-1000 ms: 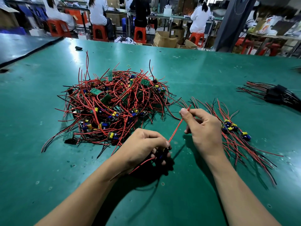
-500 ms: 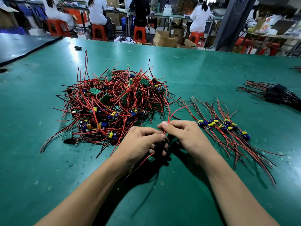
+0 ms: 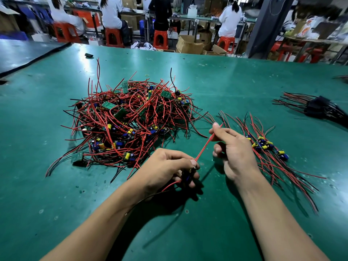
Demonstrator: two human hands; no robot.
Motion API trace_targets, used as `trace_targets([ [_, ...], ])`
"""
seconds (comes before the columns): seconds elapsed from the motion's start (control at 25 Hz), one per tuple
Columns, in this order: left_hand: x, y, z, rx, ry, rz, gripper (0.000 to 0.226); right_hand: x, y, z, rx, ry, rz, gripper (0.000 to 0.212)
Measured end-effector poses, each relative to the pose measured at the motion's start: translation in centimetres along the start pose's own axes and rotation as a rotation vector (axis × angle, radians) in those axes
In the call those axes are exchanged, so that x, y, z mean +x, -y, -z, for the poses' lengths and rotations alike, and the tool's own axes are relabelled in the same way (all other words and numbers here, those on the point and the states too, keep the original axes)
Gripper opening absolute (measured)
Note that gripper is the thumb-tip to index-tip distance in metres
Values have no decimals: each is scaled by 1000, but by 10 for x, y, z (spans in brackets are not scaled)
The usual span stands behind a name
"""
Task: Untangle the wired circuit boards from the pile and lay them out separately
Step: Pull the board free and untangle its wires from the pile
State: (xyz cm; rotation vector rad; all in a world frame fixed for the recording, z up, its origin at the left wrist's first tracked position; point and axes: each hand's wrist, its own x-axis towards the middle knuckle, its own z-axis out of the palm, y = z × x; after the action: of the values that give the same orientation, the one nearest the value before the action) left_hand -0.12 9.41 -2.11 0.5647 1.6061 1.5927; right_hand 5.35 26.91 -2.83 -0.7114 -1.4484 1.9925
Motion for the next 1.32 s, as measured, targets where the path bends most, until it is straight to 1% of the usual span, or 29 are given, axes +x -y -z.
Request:
trace_targets([
  [0.24,1,0,2,18,52,15,11,0,12,0,360,28,-291,43],
  [0.32,1,0,2,22,64,18,10,0,13,1,485,51,-376,41],
  [0.4,0,1,3,32,65,23,10,-1,12,1,526,77,-409,35],
  [0.48,-1,2,2,11,19,18,10,-3,12,1,425,91,-363,30],
  [0.52,-2,2,1,-15,-32,3,10,-5,11,0,326,98,-328,32],
  [0.64,0,1,-2,-116,-249,-100,15,-14,4,-7,-44,181,-251,56],
  [0.72,1,-1,-1,-182,-362,-179,17,-23,-5,-15,-309,312,-183,60],
  [0.8,1,-6,2,-215,-427,-249,16,-32,-13,-22,-451,492,-104,51],
  [0.88,0,-8,5,-225,-456,-317,19,-37,-14,-24,-515,666,-67,32],
  [0.96,1,-9,7,-221,-468,-358,23,-39,-6,-22,-466,750,-105,20],
  [1.04,4,-7,10,-244,-438,-340,23,-38,3,-19,-303,742,-196,19],
  [1.08,5,-6,11,-282,-397,-324,23,-37,7,-16,-251,725,-214,21],
  [1.2,3,-7,13,-429,-135,-260,18,-30,17,-3,-112,695,-243,27],
  [1.24,2,-8,13,-454,-58,-231,20,-28,20,2,-78,699,-269,28],
  [1.28,1,-9,13,-468,-10,-190,21,-28,24,6,-98,715,-281,28],
  [1.32,1,-10,12,-461,5,-138,19,-27,26,11,-170,747,-276,28],
])
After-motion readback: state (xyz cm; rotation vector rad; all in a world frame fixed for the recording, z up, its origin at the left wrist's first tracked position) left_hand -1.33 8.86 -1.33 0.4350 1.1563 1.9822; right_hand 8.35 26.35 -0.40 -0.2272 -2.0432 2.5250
